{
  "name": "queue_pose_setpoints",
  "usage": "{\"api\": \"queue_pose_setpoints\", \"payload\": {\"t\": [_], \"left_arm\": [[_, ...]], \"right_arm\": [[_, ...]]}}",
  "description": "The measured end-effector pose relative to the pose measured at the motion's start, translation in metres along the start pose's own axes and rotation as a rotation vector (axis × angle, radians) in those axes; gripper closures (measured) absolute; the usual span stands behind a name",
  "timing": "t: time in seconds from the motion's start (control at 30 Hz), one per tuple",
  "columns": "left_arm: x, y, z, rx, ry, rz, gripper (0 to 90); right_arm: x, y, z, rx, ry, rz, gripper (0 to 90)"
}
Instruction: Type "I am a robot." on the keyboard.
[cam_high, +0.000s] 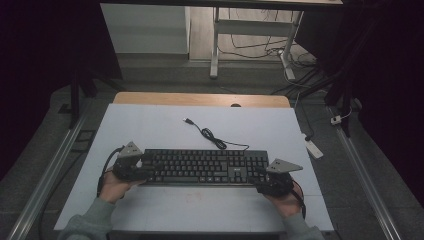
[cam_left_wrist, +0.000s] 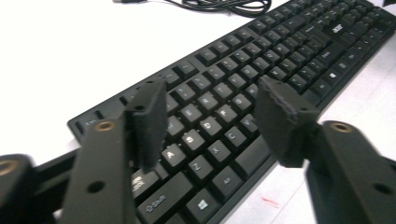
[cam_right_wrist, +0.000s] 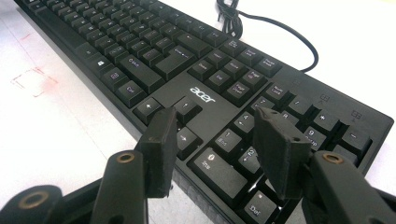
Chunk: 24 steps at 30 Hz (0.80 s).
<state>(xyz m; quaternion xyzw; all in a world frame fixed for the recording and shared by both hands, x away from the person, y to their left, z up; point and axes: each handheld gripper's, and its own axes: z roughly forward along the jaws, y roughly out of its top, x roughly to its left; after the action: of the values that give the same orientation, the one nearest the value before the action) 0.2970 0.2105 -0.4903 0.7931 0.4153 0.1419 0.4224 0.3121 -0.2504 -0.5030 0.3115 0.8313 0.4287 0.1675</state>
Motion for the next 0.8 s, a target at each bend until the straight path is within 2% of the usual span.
{"api": "queue_pose_setpoints", "payload": {"t": [0.47, 0.8], "left_arm": [[0.01, -0.006, 0.004, 0.06, 0.036, 0.012, 88.9], [0.009, -0.01, 0.017, 0.119, 0.056, 0.023, 89.2]], "right_arm": [[0.0, 0.0, 0.001, 0.007, 0.003, 0.0, 49.9], [0.0, -0.001, 0.002, 0.009, 0.0, -0.001, 49.5]]}}
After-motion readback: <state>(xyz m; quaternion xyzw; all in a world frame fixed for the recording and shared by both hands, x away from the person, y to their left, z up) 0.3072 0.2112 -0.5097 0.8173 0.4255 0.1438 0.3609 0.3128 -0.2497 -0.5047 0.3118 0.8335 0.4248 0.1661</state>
